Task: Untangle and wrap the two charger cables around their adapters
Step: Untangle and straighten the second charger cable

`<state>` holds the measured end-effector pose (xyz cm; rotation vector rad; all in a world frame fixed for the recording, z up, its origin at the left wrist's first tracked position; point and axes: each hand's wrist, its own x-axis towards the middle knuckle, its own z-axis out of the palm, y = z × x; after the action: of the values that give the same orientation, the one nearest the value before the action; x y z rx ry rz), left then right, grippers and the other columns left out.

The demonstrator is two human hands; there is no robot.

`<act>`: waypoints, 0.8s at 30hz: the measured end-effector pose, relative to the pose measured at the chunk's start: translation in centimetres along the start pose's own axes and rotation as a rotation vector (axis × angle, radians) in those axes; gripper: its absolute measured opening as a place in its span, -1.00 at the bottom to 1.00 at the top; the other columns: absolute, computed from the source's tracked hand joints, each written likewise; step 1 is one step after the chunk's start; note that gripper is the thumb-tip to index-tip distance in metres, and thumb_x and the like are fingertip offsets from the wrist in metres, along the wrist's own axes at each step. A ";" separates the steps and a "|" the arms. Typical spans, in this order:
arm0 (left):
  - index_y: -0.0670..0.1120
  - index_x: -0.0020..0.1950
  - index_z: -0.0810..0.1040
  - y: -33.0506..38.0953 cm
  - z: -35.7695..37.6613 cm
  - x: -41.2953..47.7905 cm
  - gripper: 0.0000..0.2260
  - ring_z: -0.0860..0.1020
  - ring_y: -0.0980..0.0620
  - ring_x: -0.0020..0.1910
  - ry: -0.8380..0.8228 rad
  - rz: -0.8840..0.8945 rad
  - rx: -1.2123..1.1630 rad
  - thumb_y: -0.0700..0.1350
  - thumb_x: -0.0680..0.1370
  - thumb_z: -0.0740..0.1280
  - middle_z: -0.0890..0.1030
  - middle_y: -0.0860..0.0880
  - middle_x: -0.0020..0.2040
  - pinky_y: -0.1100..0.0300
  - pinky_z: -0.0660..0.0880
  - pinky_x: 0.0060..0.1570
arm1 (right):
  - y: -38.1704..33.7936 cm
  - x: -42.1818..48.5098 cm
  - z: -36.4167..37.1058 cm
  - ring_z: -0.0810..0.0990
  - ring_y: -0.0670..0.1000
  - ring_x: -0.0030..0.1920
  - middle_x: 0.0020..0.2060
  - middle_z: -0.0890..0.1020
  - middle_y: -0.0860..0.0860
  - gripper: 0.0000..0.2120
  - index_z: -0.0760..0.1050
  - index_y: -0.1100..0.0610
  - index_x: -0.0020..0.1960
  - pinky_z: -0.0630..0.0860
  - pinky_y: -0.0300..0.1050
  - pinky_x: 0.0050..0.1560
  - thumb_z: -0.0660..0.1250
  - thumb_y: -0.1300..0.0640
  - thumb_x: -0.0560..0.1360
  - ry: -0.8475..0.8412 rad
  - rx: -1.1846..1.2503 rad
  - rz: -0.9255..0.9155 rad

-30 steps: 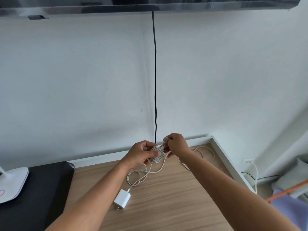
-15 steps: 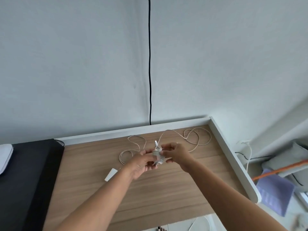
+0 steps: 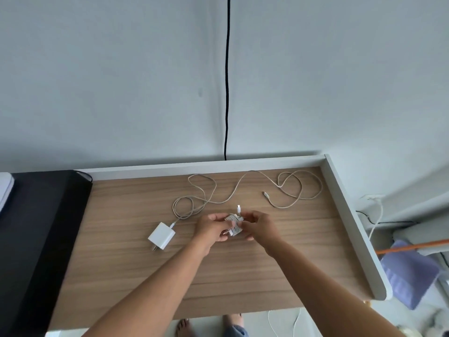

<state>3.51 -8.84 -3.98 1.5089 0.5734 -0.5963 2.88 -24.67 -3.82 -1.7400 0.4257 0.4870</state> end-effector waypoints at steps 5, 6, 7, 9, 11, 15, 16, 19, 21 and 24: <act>-0.01 0.12 0.62 -0.1 -0.5 -0.6 -0.66 0.60 0.17 -0.18 0.049 0.074 0.232 -0.10 0.38 0.56 0.68 0.07 -0.04 0.32 0.48 -0.35 | -0.1 0.5 -0.5 0.61 -0.05 -0.23 -0.13 0.70 0.06 -0.70 0.58 0.14 0.15 0.52 -0.19 -0.27 0.46 0.26 0.43 -0.071 -0.103 -0.007; -0.02 0.14 0.61 -0.1 -0.7 -1.0 -0.65 0.59 0.20 -0.19 0.049 0.101 0.227 -0.10 0.39 0.56 0.67 0.10 -0.04 0.37 0.46 -0.38 | -0.2 0.5 -0.5 0.62 -0.05 -0.20 -0.11 0.69 0.07 -0.68 0.57 0.14 0.15 0.53 -0.19 -0.20 0.48 0.23 0.41 -0.060 -0.142 -0.018; -0.03 0.15 0.60 0.1 -1.1 -1.4 -0.66 0.59 0.22 -0.18 0.057 0.135 0.224 -0.10 0.40 0.55 0.65 0.12 -0.05 0.40 0.46 -0.38 | -0.5 0.6 -0.4 0.62 -0.06 -0.16 -0.09 0.66 0.04 -0.67 0.57 0.12 0.14 0.53 -0.20 -0.14 0.50 0.20 0.39 -0.034 -0.197 -0.040; -0.01 0.15 0.62 0.6 -2.5 -2.2 -0.71 0.59 0.22 -0.12 0.118 0.216 0.263 -0.05 0.44 0.51 0.63 0.14 -0.05 0.37 0.48 -0.25 | -1.2 0.6 -0.2 0.56 -0.06 -0.06 -0.01 0.55 -0.01 -0.63 0.55 0.05 0.14 0.51 -0.18 -0.02 0.53 0.12 0.37 0.071 -0.342 -0.129; 0.06 0.08 0.65 1.2 -5.0 -2.9 -0.80 0.57 0.27 -0.11 0.252 0.292 0.347 0.01 0.47 0.46 0.64 0.18 -0.09 0.36 0.44 -0.18 | -2.2 0.8 0.4 0.53 0.00 0.01 0.04 0.50 0.01 -0.66 0.57 0.03 0.14 0.50 -0.06 0.09 0.52 0.11 0.38 0.180 -0.458 -0.292; 0.11 -0.01 0.66 1.5 -11.2 -3.5 -0.89 0.61 0.21 -0.03 0.494 0.308 0.409 -0.01 0.48 0.42 0.69 0.14 -0.05 0.26 0.47 -0.10 | -4.4 1.5 4.0 0.51 0.09 0.14 0.05 0.58 0.01 -0.76 0.61 0.01 0.10 0.40 -0.01 0.19 0.40 0.18 0.44 0.118 -0.680 -0.618; 0.11 0.01 0.65 1.4 -12.5 -3.4 -0.88 0.61 0.18 0.01 0.508 0.271 0.408 -0.03 0.49 0.41 0.68 0.13 0.01 0.24 0.47 -0.05 | -4.9 1.6 5.2 0.49 0.08 0.18 0.08 0.58 0.00 -0.75 0.60 0.00 0.13 0.36 -0.02 0.20 0.36 0.18 0.47 0.067 -0.760 -0.653; 0.06 0.20 0.60 0.4 -15.5 -3.4 -0.73 0.58 0.08 0.11 0.482 0.127 0.499 -0.07 0.51 0.36 0.64 0.04 0.18 0.20 0.45 0.04 | -5.6 1.9 8.6 0.43 0.09 0.27 0.22 0.53 -0.01 -0.67 0.52 0.01 0.25 0.29 -0.04 0.24 0.23 0.19 0.51 -0.077 -1.053 -0.739; 0.00 0.33 0.54 -0.5 -16.2 -3.3 -0.64 0.55 0.04 0.20 0.393 0.080 0.555 -0.08 0.52 0.36 0.59 0.01 0.26 0.21 0.42 0.12 | -5.6 2.1 10.4 0.38 0.09 0.34 0.29 0.47 0.00 -0.59 0.46 0.02 0.33 0.24 -0.06 0.31 0.19 0.23 0.51 -0.163 -1.175 -0.776; 0.01 0.29 0.56 -1.4 -16.6 -3.1 -0.64 0.59 0.06 0.13 0.290 0.081 0.613 -0.07 0.49 0.40 0.63 0.05 0.20 0.18 0.48 0.13 | -5.4 2.3 12.4 0.26 0.07 0.42 0.38 0.39 -0.01 -0.52 0.34 0.00 0.42 0.14 -0.06 0.44 0.15 0.25 0.53 -0.267 -1.313 -0.780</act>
<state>0.57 7.76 -2.72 2.2116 0.5733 -0.5165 6.56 -11.46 -3.00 -2.7838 -0.9863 0.4133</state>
